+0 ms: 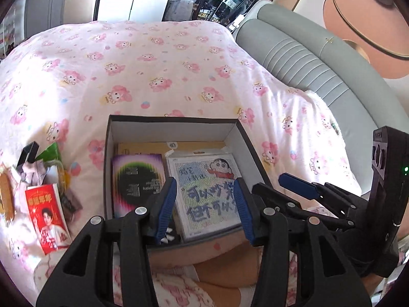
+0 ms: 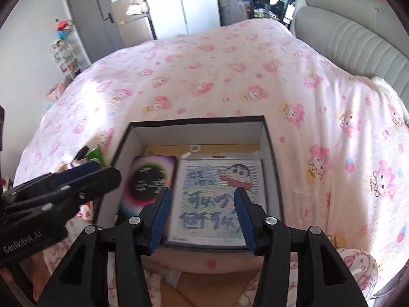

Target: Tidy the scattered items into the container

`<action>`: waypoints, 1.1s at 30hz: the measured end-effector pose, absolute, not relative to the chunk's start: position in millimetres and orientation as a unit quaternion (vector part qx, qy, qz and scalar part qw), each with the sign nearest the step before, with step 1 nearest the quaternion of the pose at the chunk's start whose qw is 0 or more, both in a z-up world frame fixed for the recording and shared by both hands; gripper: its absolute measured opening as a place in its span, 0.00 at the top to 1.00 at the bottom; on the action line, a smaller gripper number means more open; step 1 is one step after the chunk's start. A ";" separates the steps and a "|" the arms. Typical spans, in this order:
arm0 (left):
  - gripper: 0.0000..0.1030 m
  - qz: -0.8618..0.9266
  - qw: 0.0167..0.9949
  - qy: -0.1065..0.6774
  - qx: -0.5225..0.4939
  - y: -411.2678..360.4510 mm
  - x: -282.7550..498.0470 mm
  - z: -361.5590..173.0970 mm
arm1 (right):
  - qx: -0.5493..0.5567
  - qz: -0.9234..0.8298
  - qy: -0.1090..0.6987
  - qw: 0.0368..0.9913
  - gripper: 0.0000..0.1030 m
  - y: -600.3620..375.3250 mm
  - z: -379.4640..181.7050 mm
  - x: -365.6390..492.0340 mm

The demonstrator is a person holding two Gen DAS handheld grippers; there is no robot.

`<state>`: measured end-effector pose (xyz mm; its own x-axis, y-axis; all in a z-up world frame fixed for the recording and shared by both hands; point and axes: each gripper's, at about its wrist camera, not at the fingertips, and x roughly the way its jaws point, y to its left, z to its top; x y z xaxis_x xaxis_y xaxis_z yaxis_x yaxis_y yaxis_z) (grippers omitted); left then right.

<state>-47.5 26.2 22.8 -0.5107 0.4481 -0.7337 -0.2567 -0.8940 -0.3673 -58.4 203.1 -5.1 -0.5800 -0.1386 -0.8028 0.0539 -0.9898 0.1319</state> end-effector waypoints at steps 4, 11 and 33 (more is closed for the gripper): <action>0.54 0.863 0.183 -0.138 -0.450 -7.2 -32.2 21.3 | 0.451 -0.888 -0.015 0.085 0.54 171.0 5.4 -46.0; 0.55 0.872 0.113 -0.175 -0.443 -82.1 -8.9 10.9 | 0.463 -0.867 0.023 0.183 0.54 84.8 -2.8 -54.4; 0.55 0.788 -0.027 -0.348 -0.507 -269.5 -34.9 -167.2 | 0.636 -0.706 0.083 0.300 0.54 -76.8 -137.2 -179.9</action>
